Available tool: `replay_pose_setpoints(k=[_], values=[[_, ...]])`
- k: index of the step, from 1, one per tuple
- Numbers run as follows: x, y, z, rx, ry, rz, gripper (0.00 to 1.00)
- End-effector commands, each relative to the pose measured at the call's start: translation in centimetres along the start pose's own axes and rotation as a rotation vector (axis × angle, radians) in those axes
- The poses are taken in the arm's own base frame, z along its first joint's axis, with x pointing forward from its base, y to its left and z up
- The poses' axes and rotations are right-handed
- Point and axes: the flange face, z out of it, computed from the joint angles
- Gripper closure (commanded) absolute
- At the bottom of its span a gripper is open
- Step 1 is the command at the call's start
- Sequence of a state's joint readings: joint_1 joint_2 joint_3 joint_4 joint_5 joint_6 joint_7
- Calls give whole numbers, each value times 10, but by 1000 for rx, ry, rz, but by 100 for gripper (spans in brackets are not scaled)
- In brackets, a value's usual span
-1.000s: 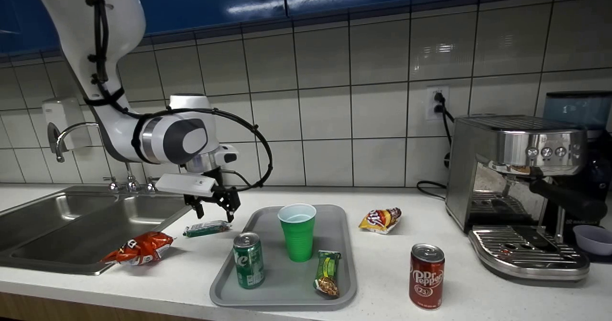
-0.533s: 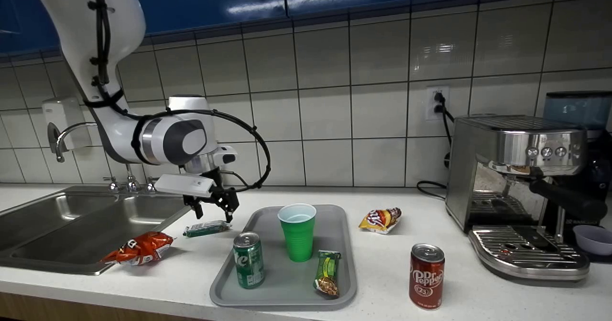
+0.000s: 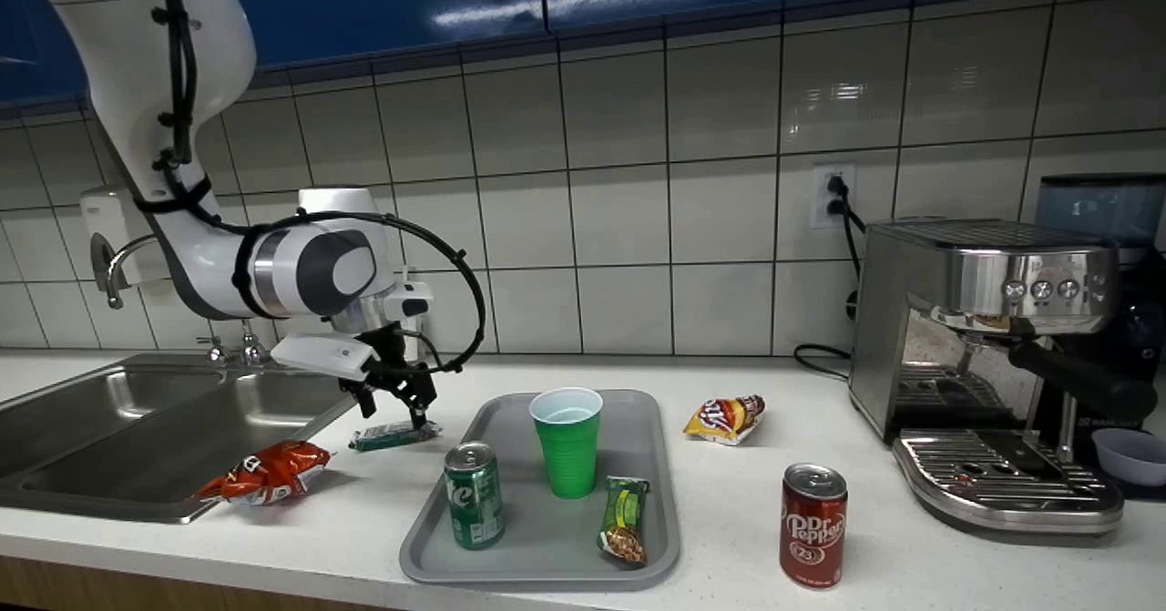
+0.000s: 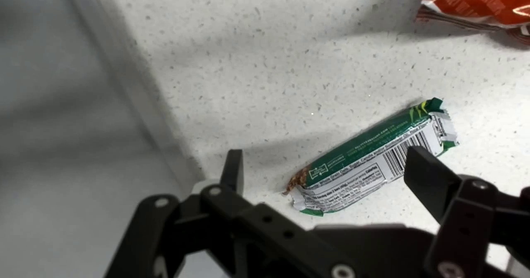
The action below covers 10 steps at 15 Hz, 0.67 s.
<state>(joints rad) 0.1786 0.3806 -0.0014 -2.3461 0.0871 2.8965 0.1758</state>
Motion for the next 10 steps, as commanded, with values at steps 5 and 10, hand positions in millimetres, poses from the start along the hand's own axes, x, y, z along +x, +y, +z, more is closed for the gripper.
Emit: replay_pose_setpoints(k=[5, 10], values=[[18, -18, 20, -67, 10, 166, 0], [29, -23, 33, -74, 11, 238, 0]])
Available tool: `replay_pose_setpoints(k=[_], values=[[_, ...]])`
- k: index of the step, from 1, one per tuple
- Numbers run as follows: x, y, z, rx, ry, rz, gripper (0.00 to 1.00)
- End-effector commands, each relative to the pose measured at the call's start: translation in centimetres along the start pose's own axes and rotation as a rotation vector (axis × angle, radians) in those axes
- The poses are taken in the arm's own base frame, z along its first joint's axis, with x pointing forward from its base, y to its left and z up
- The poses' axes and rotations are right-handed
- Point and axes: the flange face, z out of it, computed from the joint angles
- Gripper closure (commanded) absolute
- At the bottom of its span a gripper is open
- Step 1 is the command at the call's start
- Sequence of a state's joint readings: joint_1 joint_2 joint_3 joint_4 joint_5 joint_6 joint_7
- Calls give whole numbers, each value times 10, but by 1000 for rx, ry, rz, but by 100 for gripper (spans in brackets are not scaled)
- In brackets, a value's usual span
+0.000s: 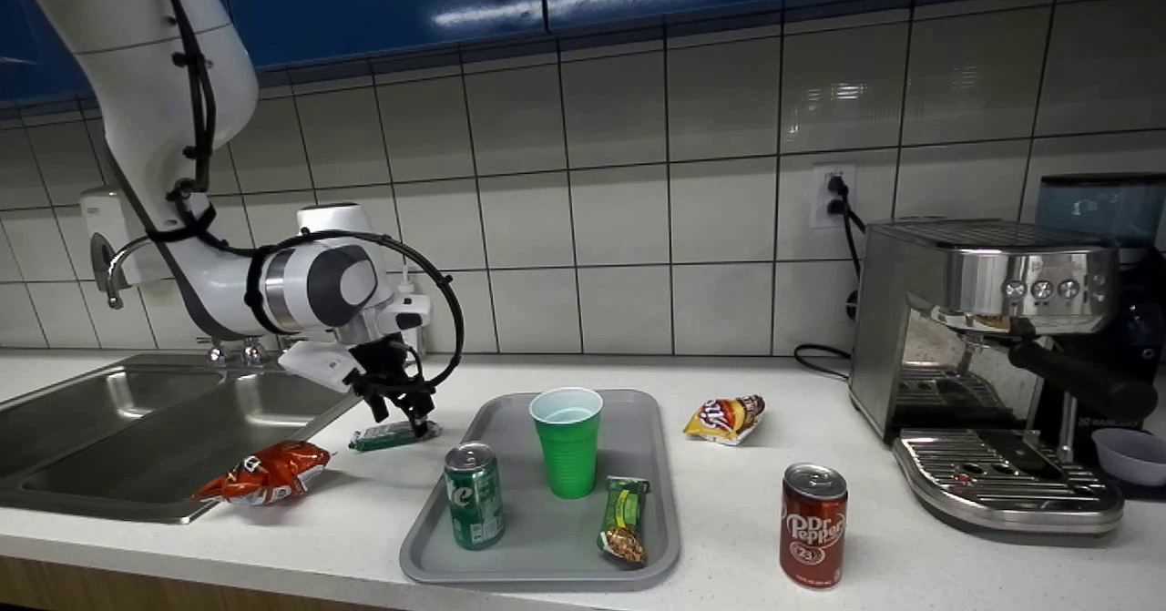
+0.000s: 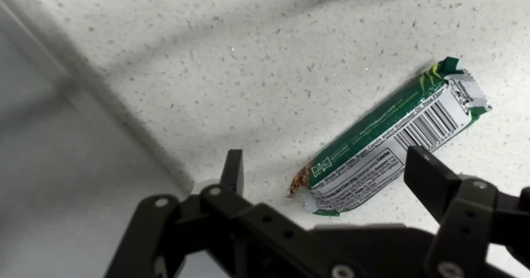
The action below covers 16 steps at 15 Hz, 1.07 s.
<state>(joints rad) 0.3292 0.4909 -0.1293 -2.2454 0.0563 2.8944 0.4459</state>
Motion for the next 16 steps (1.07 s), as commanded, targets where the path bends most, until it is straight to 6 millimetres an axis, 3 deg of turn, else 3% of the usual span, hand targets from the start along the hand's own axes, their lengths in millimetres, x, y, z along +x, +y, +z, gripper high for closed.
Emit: replay_pose_setpoints(k=[1, 8, 16], values=[[12, -12, 6, -14, -3, 55, 0], [19, -30, 14, -8, 1, 96, 0], [21, -36, 24, -19, -21, 121, 0]])
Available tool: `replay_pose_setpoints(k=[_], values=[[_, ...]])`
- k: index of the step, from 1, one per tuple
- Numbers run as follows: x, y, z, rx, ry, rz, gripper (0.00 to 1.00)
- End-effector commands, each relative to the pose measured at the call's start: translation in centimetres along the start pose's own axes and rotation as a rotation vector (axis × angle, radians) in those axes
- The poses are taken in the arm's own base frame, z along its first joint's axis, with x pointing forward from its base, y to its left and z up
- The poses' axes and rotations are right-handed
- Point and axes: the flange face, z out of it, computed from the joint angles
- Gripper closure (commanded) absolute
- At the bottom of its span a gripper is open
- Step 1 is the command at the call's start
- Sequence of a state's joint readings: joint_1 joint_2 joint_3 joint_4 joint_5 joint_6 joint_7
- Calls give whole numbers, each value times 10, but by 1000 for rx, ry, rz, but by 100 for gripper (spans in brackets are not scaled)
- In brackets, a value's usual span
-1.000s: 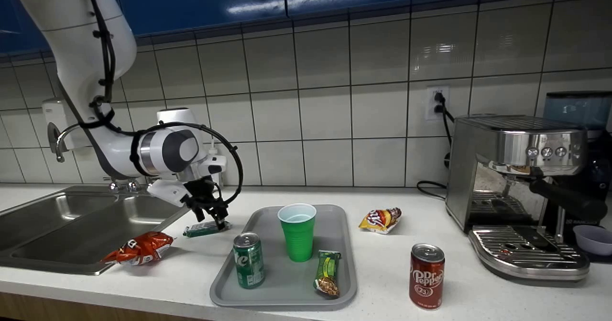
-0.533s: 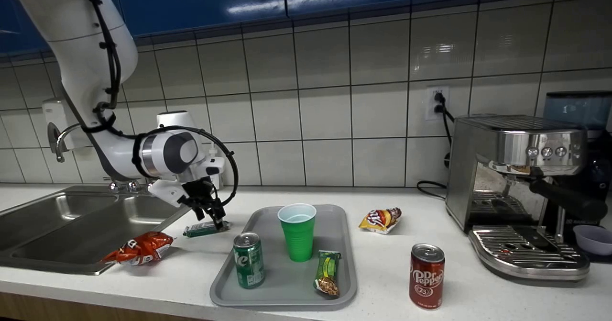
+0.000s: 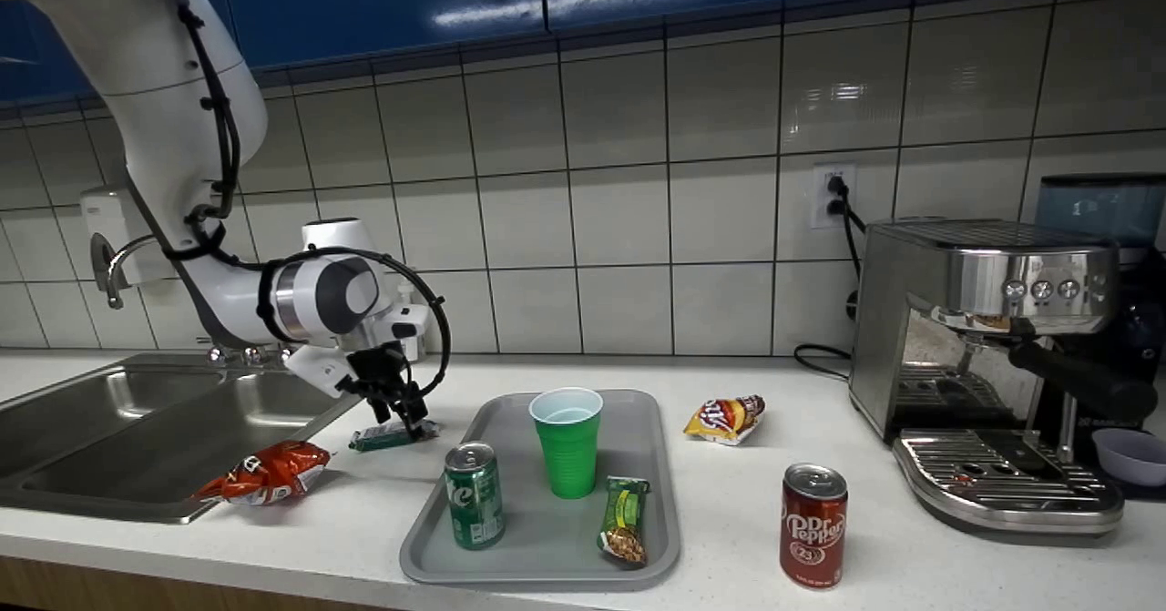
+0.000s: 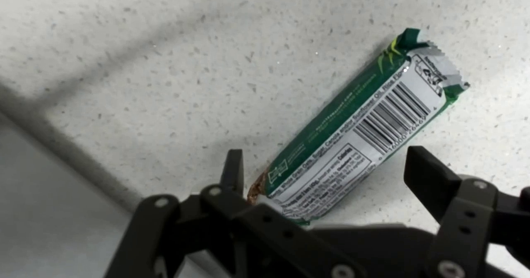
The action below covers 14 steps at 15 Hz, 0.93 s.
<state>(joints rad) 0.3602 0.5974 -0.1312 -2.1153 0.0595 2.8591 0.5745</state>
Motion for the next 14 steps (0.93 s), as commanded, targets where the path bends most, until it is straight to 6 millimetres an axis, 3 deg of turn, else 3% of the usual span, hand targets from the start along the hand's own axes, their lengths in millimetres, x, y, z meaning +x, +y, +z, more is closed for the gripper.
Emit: replay_pose_setpoints(k=[1, 2, 4, 9, 11, 14], values=[[5, -7, 0, -11, -14, 28, 0], [5, -7, 0, -11, -14, 29, 25], [6, -7, 1, -12, -13, 29, 34], [6, -6, 0, -11, -12, 34, 75], [7, -6, -1, -11, -9, 36, 87], [8, -4, -4, -10, -6, 43, 87]])
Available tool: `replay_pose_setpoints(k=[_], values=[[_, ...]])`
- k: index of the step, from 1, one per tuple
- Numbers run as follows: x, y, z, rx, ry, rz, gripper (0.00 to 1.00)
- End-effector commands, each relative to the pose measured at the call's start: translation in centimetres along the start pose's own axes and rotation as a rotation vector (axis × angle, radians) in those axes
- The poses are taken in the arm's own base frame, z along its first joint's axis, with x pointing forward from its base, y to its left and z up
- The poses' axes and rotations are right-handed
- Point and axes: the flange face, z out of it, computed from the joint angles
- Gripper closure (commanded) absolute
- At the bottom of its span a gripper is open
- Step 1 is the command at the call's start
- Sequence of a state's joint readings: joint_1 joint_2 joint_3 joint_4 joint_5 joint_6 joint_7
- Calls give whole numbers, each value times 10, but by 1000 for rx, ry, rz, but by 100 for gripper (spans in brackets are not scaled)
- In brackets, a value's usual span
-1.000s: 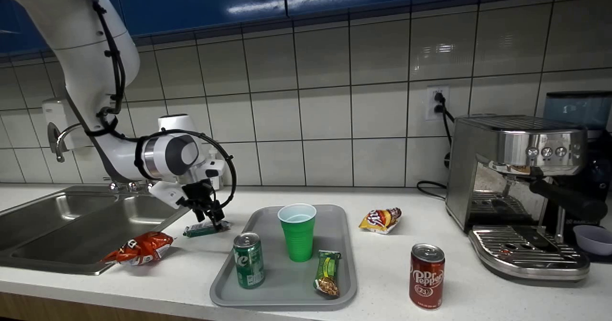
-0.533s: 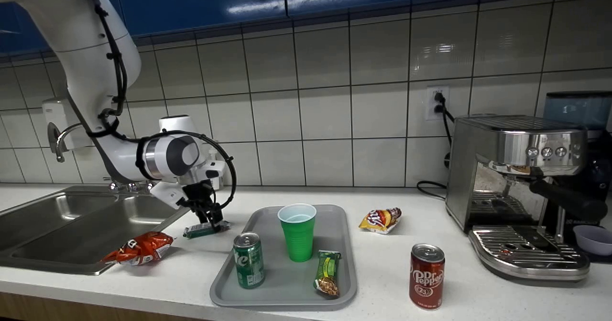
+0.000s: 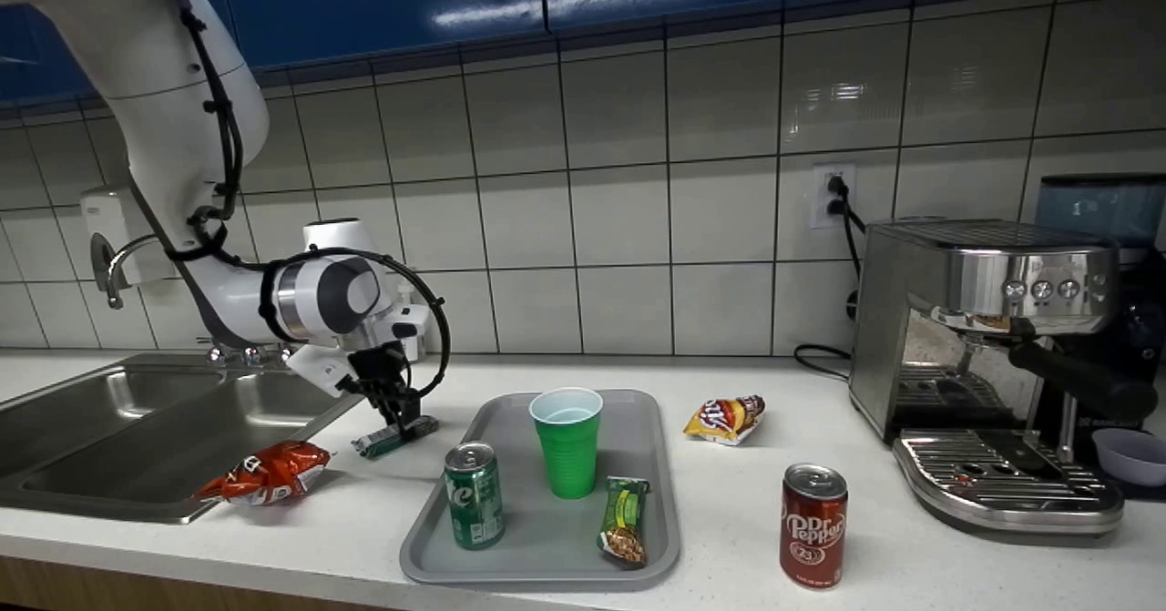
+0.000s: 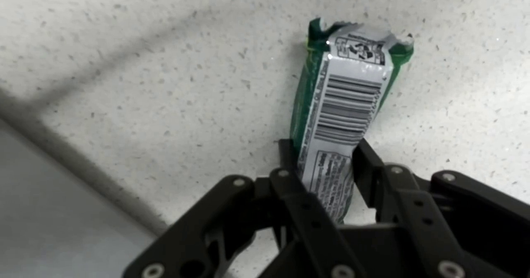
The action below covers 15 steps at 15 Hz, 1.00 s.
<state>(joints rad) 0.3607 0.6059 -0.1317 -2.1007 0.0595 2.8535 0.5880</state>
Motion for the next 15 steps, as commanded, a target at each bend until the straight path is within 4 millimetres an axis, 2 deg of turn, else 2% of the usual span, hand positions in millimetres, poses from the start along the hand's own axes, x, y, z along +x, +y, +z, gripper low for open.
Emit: replay_pose_setpoints(k=[1, 10, 15], values=[[6, -1, -8, -15, -5, 37, 87], [24, 20, -41, -18, 40, 93, 87], [38, 40, -60, -25, 74, 130, 87]])
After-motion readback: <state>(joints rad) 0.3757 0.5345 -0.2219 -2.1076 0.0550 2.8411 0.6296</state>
